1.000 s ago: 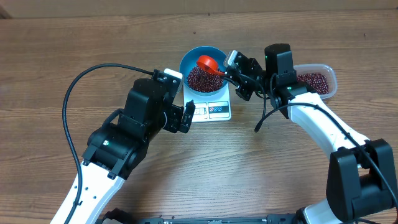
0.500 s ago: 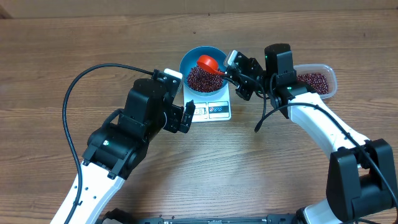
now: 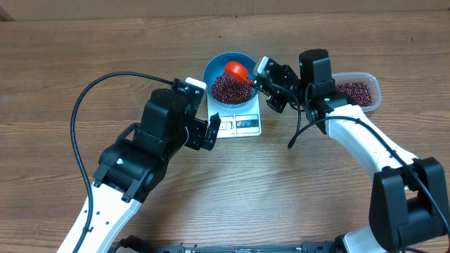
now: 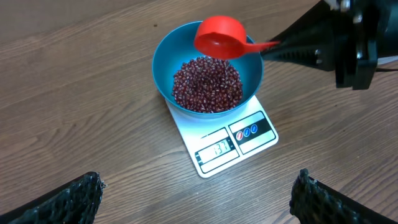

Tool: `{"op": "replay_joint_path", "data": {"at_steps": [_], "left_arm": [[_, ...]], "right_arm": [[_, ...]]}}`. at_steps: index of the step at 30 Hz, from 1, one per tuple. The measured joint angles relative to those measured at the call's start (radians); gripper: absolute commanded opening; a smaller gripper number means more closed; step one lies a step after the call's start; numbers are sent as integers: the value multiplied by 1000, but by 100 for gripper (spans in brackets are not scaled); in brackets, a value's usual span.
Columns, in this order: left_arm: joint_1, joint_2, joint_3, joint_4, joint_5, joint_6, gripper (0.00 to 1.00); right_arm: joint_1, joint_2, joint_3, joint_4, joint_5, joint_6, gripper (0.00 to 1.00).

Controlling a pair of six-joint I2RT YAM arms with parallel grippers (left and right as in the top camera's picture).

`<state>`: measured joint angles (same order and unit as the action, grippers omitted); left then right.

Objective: Scoop item into bowl and weigh 150g on scale
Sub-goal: 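Tilt the scoop to pour beans into the blue bowl, then lift the empty scoop and move it back to the bean tub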

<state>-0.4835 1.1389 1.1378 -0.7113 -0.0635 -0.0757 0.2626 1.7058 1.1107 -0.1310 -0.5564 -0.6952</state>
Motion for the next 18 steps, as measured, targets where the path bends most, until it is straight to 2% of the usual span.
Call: {"op": "replay_joint_path", "data": {"at_steps": [4, 9, 12, 18], "left_arm": [[0, 0, 0, 0, 0, 0, 100], [0, 0, 0, 0, 0, 0, 100], [0, 0, 0, 0, 0, 0, 100], [0, 0, 0, 0, 0, 0, 100]], "right_arm": [[0, -73, 0, -67, 83, 90, 4], [0, -270, 0, -201, 208, 157, 4], [-5, -356, 0, -274, 357, 240, 4], [-72, -388, 0, -443, 589, 372, 4]]}}
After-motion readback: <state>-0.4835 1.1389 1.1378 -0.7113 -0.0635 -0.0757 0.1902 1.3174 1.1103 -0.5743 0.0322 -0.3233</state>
